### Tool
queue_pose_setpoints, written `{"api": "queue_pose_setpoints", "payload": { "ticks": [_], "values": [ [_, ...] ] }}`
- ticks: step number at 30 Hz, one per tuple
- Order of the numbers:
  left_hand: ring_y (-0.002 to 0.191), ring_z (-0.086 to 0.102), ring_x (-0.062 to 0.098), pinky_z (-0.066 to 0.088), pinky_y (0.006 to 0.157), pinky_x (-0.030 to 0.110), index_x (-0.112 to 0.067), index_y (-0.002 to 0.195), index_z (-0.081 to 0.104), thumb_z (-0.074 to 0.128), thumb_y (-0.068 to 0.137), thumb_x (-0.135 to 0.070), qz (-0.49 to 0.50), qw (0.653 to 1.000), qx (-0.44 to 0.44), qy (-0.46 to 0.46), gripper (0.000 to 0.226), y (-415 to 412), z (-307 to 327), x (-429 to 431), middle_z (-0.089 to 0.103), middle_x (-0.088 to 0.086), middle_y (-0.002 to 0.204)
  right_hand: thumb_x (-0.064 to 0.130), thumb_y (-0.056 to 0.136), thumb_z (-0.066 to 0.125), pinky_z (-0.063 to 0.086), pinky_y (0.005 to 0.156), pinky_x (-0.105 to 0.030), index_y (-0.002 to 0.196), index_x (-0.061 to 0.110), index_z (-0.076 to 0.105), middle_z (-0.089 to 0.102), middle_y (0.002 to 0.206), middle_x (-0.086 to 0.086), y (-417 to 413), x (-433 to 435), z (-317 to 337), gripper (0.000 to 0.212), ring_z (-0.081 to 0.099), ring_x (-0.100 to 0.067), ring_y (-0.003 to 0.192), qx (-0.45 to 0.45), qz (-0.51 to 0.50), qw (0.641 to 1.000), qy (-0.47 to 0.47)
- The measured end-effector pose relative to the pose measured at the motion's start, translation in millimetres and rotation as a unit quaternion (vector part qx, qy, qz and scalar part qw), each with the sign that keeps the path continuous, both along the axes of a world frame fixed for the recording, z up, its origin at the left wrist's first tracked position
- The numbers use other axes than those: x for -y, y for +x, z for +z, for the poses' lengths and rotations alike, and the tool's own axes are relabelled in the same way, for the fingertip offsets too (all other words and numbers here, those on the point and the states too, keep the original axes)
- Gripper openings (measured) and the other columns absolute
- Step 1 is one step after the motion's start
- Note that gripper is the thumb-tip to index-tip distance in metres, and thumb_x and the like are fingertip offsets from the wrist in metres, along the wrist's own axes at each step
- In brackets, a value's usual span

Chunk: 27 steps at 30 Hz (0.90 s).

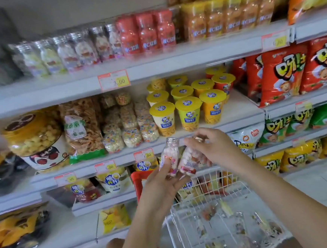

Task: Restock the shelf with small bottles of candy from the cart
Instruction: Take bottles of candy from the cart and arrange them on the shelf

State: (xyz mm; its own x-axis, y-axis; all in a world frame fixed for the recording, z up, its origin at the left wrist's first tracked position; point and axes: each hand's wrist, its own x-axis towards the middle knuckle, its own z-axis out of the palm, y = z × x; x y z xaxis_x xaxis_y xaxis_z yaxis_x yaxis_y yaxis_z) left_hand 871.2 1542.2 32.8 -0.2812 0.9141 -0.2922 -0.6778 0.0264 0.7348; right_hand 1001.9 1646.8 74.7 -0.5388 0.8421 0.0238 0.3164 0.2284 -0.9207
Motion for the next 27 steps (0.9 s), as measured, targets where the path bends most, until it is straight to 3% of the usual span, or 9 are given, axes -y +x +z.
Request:
{"api": "queue_pose_setpoints", "payload": {
  "ticks": [5,9,12,14,16,19,23,25,27],
  "values": [
    [0.107,0.062,0.034,0.058,0.073,0.037,0.006,0.127,0.05,0.057,0.081,-0.024,0.063,0.995,-0.04,0.065,0.056,-37,68,19,0.06,0.026,0.121,0.027,0.078,0.074,0.051,0.054,-0.023,0.1,0.009,0.064,0.067,0.074,-0.001,-27,9,83,0.03,0.062,-0.016,0.057,-0.084,0.124,0.989,-0.018],
    [0.082,0.065,0.02,0.055,0.072,0.03,-0.005,0.107,0.064,0.058,0.079,-0.029,0.105,0.975,-0.159,0.113,0.038,-77,129,27,0.067,0.007,0.087,0.02,0.074,0.078,0.051,0.054,-0.02,0.1,0.004,0.065,0.067,0.078,-0.01,-56,4,149,0.033,0.063,-0.013,0.056,-0.106,0.134,0.981,0.09],
    [0.062,0.049,0.009,0.036,0.066,0.023,-0.014,0.096,0.069,0.057,0.09,-0.028,0.171,0.953,-0.226,0.11,0.019,-112,169,19,0.057,-0.006,0.07,0.01,0.072,0.08,0.051,0.053,-0.015,0.101,-0.006,0.062,0.063,0.078,-0.012,-81,-7,201,0.038,0.058,-0.007,0.054,-0.113,0.116,0.968,0.191],
    [0.058,0.041,0.007,0.031,0.062,0.022,-0.021,0.078,0.065,0.059,0.089,-0.034,0.187,0.945,-0.245,0.11,0.018,-132,189,8,0.048,-0.008,0.064,0.012,0.069,0.084,0.045,0.056,-0.01,0.103,-0.002,0.064,0.063,0.084,-0.01,-100,-17,230,0.042,0.055,-0.007,0.064,-0.071,0.106,0.954,0.272],
    [0.055,0.037,0.005,0.031,0.056,0.018,-0.022,0.067,0.059,0.061,0.088,-0.037,0.181,0.934,-0.287,0.109,0.025,-148,206,-7,0.043,-0.008,0.062,0.022,0.066,0.086,0.043,0.06,-0.016,0.1,0.005,0.066,0.063,0.084,-0.001,-119,-28,251,0.043,0.053,-0.008,0.07,-0.007,0.086,0.932,0.351],
    [0.053,0.047,0.005,0.042,0.057,0.015,-0.013,0.077,0.058,0.058,0.092,-0.029,0.169,0.932,-0.292,0.131,0.022,-156,230,-28,0.05,-0.003,0.066,0.035,0.066,0.085,0.042,0.067,-0.025,0.099,0.011,0.067,0.059,0.084,0.005,-147,-45,268,0.045,0.054,-0.011,0.077,0.078,0.052,0.894,0.438],
    [0.059,0.062,0.008,0.057,0.067,0.022,-0.01,0.09,0.058,0.053,0.095,-0.022,0.1,0.936,-0.28,0.187,0.014,-157,255,-44,0.064,-0.003,0.065,0.039,0.066,0.083,0.038,0.069,-0.025,0.104,0.01,0.066,0.053,0.088,0.003,-176,-61,271,0.051,0.051,-0.015,0.083,0.166,0.064,0.856,0.485],
    [0.076,0.068,0.014,0.058,0.079,0.032,-0.013,0.1,0.06,0.059,0.092,-0.024,0.084,0.912,-0.371,0.151,0.014,-167,259,-49,0.069,-0.001,0.081,0.038,0.064,0.085,0.039,0.07,-0.025,0.104,0.009,0.067,0.057,0.089,0.001,-185,-71,268,0.052,0.053,-0.016,0.083,0.187,0.069,0.859,0.472],
    [0.089,0.068,0.017,0.054,0.079,0.032,-0.022,0.102,0.065,0.069,0.083,-0.029,0.098,0.848,-0.516,0.077,0.021,-179,264,-52,0.072,-0.003,0.093,0.033,0.064,0.086,0.049,0.075,-0.029,0.103,0.009,0.069,0.064,0.094,-0.001,-192,-83,263,0.049,0.059,-0.018,0.085,0.19,0.062,0.87,0.452]
  ]
}}
